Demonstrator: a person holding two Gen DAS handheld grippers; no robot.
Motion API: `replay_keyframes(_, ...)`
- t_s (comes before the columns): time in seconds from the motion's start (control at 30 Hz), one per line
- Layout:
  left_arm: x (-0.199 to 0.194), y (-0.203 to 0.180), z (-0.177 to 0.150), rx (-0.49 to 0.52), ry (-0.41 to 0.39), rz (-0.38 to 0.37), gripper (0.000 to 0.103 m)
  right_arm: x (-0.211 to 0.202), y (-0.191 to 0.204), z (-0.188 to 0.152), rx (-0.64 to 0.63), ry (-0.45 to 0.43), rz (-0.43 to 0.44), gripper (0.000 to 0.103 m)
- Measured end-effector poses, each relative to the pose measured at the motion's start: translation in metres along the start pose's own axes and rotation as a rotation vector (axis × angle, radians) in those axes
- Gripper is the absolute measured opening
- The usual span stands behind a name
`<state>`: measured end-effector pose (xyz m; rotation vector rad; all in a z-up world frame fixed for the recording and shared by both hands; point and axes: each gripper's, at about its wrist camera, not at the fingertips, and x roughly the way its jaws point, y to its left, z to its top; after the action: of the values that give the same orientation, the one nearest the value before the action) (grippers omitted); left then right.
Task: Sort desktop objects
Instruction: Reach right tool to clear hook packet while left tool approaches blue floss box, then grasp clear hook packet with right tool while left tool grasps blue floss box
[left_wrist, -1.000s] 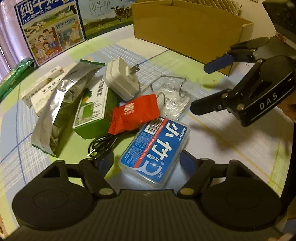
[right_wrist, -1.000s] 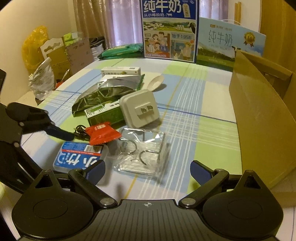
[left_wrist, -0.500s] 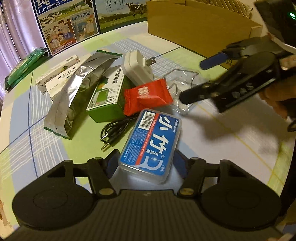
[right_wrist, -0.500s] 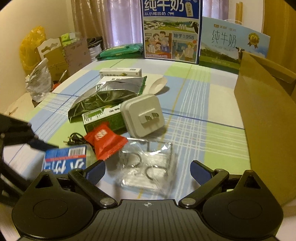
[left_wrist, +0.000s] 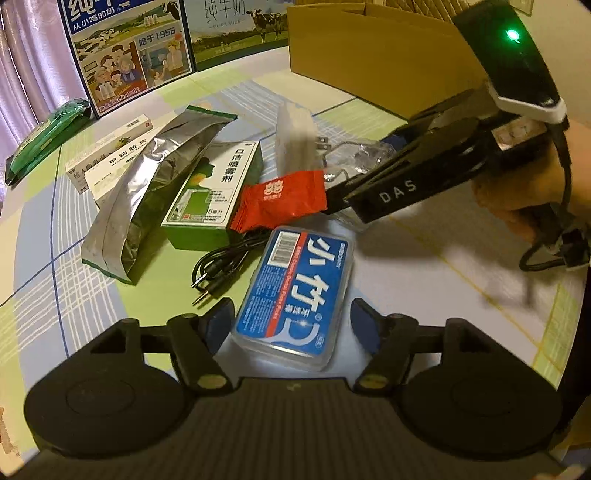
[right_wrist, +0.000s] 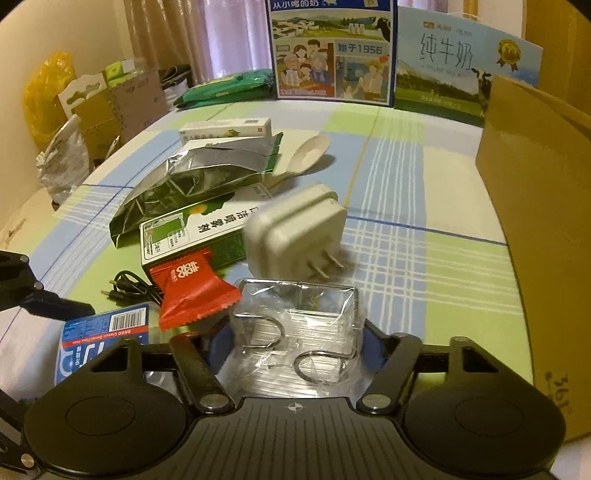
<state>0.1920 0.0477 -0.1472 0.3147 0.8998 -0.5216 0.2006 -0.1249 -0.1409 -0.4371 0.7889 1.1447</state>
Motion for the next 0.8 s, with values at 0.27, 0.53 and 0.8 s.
replay_keyframes(0.27, 0.005, -0.002, 0.005, -0.014, 0.003, 0.014, 0.068, -0.038, -0.012, -0.022, 0.042, 0.026, -0.023, 0.062)
replay_keyframes(0.53, -0.002, -0.012, 0.006, -0.059, 0.027, -0.036, 0.053, -0.066, -0.02, -0.046, 0.077, 0.023, -0.053, 0.062)
replay_keyframes(0.8, 0.006, -0.039, 0.012, -0.003, 0.04, -0.02, 0.055, -0.066, -0.019, -0.051, 0.059, 0.018, -0.059, 0.063)
